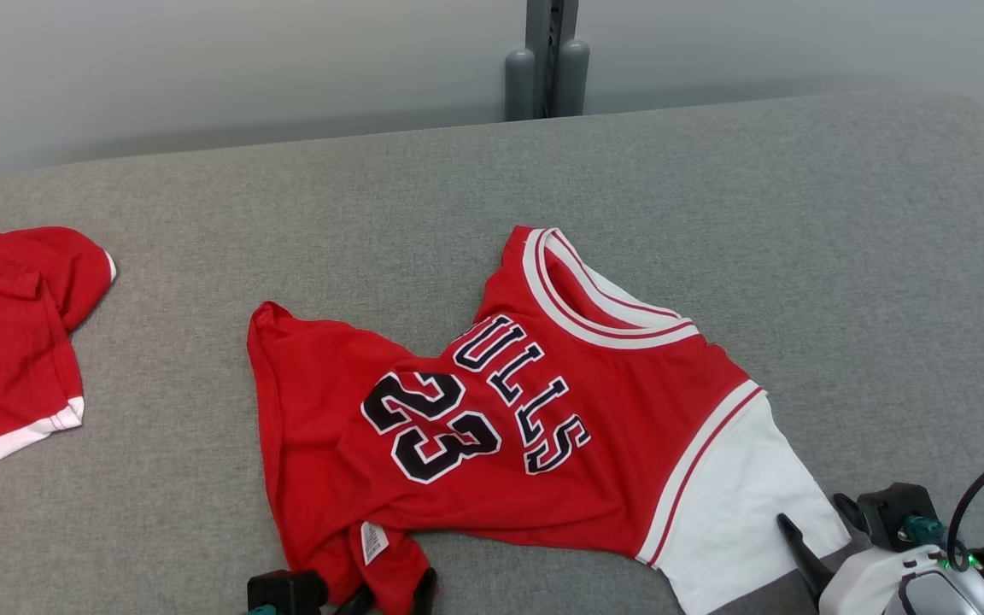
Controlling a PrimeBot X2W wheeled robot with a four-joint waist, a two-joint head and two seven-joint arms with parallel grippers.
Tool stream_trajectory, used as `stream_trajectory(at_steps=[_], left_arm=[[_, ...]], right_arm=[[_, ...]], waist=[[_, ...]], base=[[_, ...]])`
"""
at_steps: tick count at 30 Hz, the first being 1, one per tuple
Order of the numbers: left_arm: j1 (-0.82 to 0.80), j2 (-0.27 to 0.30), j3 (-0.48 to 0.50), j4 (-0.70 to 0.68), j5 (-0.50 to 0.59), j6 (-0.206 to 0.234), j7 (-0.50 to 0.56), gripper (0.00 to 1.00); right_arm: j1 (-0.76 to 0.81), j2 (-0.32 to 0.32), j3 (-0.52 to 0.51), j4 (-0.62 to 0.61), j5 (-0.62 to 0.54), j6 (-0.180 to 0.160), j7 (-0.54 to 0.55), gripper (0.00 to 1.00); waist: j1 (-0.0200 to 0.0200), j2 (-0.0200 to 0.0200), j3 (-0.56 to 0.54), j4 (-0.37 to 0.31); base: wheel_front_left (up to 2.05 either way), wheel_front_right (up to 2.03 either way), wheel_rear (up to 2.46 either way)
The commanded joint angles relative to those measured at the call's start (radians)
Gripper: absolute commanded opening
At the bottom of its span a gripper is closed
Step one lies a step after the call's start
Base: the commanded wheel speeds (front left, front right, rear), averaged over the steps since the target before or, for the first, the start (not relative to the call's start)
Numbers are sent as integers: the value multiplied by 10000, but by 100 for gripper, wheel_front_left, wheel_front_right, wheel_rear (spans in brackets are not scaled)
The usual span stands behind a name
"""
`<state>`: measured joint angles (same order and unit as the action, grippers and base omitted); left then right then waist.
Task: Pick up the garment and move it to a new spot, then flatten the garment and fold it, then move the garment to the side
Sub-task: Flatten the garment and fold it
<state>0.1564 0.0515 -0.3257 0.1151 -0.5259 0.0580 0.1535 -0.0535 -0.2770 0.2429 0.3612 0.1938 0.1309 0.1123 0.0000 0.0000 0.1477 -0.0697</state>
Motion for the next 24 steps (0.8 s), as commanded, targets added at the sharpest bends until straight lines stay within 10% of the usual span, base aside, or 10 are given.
stream_trajectory(at_steps=[1, 3, 5, 9, 15, 16, 17, 24], left_arm=[[-183, 51, 28, 140, -66, -49, -31, 100], [-288, 50, 37, 336, -82, -46, -79, 100], [-330, 46, 24, 511, -117, -50, -141, 47], [-491, 35, -20, 759, -256, -70, -303, 0], [-644, 73, -36, 1175, -375, -201, -408, 0], [-625, 100, -11, 1218, -413, -225, -392, 0], [-600, 123, 18, 1225, -450, -217, -367, 0], [349, 1103, 514, -351, -1043, -490, 307, 0]], right_arm=[[-245, -20, 103, 201, 131, -2, -99, 100], [-461, -2, 327, 485, 201, -2, -153, 100], [-602, 22, 557, 748, 369, -2, -205, 100], [-763, 18, 858, 1101, 607, 1, -366, 100], [-832, 59, 1282, 1574, 1046, 13, -168, 97], [-830, 85, 1282, 1648, 1192, 13, -136, 14], [-825, 112, 1300, 1699, 1376, 11, -118, 0], [-754, -80, 545, -312, 4921, 7, -232, 0]], waist=[[0, 0, 57, -66], [0, 0, 71, -79], [0, 0, 70, -54], [0, 0, 58, 33], [0, 0, 14, 109], [0, 0, 6, 119], [0, 0, -9, 137], [0, 0, -219, 268]], base=[[0, 0, 0], [0, 0, 0], [0, 0, 0], [0, 0, 0], [0, 0, 0], [0, 0, 0], [0, 0, 0], [0, 0, 0]])
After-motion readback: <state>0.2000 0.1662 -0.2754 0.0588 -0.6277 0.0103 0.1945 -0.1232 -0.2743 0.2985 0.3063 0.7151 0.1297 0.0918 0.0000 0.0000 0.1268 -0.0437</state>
